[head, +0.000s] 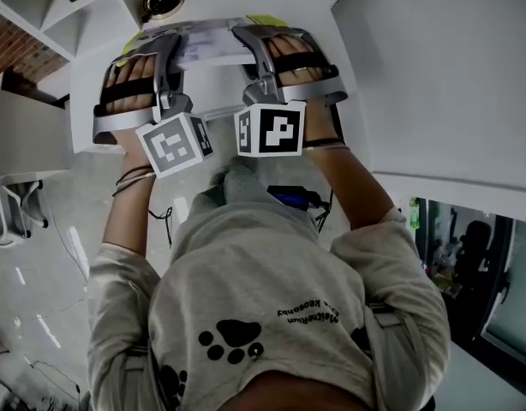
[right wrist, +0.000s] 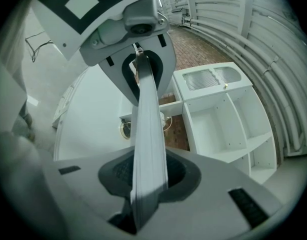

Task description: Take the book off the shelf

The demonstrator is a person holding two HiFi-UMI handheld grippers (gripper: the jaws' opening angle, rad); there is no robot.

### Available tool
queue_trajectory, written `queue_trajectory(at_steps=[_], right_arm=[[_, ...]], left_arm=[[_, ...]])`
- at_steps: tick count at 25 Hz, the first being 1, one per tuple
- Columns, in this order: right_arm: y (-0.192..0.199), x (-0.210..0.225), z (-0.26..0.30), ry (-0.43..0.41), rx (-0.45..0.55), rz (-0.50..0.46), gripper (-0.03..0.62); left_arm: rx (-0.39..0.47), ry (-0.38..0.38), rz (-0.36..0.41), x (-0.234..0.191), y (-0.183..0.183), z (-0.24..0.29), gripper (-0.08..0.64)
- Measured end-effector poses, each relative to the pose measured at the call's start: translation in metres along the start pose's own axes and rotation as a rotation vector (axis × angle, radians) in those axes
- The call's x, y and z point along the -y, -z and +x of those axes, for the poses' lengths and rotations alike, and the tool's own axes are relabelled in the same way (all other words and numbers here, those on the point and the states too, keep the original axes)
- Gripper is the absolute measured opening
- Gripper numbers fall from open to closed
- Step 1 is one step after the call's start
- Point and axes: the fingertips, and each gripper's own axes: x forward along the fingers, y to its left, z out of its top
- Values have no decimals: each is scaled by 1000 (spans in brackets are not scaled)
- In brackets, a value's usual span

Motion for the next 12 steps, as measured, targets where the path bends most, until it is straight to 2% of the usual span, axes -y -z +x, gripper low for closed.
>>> queue_trajectory(at_steps=[8, 12], right_arm=[[40, -19, 17, 22, 23, 20, 84], [41, -34, 32, 28, 33, 13, 84]], left_arm=[[-17, -19, 14, 22, -26, 31, 83], [-32, -29, 6, 39, -16, 44, 83]])
